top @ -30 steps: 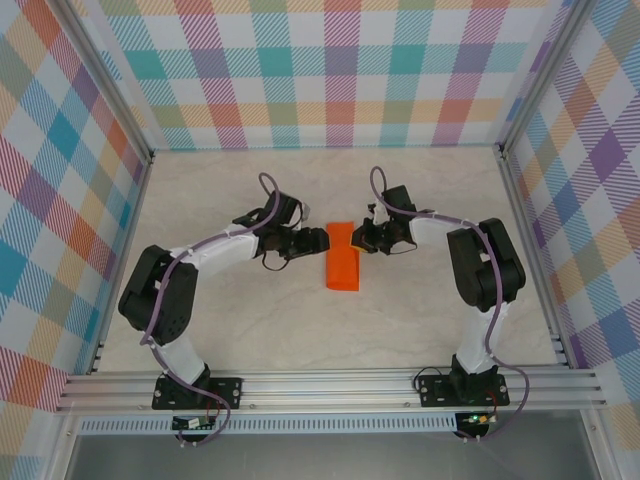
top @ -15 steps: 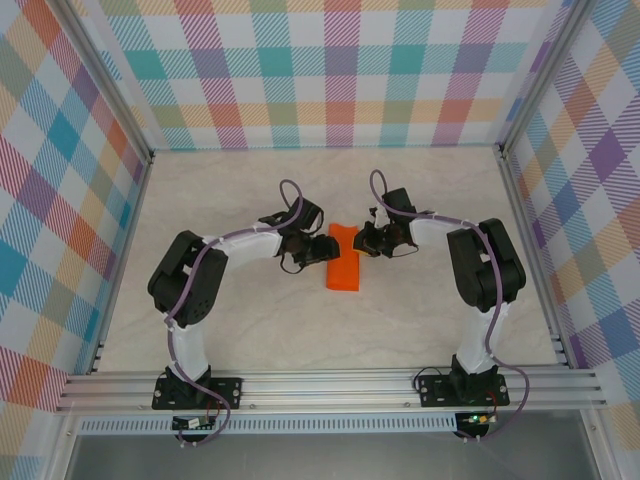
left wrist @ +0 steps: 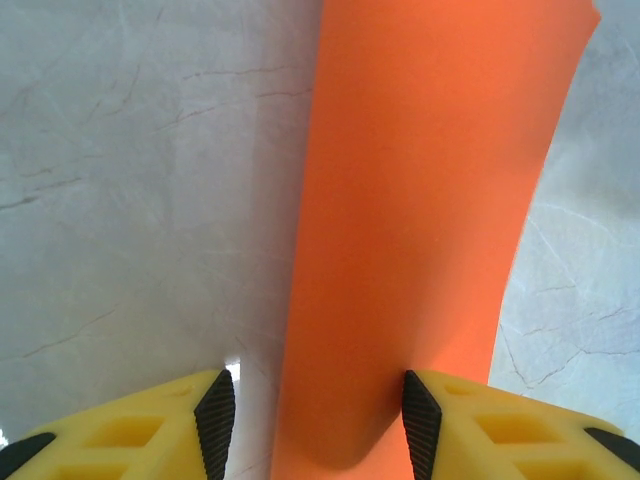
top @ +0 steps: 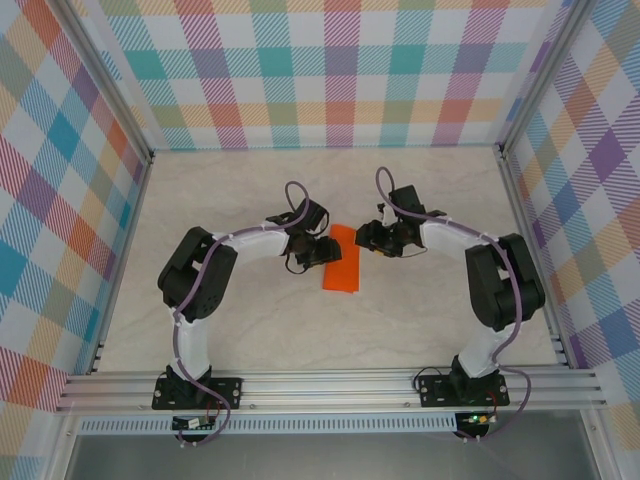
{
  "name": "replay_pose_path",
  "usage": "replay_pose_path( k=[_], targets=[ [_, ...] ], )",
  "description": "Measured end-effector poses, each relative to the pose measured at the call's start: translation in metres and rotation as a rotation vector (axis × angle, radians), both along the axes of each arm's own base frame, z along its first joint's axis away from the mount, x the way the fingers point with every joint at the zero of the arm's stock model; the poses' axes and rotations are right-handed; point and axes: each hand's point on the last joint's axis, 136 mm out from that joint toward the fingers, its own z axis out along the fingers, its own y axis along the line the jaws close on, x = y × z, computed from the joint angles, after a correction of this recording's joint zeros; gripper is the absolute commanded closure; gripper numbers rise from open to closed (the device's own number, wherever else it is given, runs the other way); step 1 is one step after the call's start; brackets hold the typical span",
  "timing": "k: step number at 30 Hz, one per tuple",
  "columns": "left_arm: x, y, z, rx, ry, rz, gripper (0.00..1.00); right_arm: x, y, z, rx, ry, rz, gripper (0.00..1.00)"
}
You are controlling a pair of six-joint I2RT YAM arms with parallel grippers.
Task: Fold a paper plane with a square sheet of paper (fold left side to right side)
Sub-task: First fold in half a square sheet of paper at the center of the table.
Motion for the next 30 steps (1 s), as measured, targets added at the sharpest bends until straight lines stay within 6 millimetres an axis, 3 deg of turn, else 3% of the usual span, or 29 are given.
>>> replay_pose_path(
  k=[3,11,30],
  targets=[
    [-0.001,0.000,0.000,0.002,0.002,-0.001,0.48,-0.004,-0.014,-0.001,-0.051,-0.009,-0.020,0.44],
    [0.000,-0.003,0.000,0.013,0.002,0.007,0.46,-0.035,-0.042,-0.039,-0.170,0.100,-0.048,0.52],
    [0.003,-0.003,-0.001,0.020,0.039,0.066,0.45,-0.038,-0.045,-0.045,-0.190,0.118,-0.050,0.53]
  ],
)
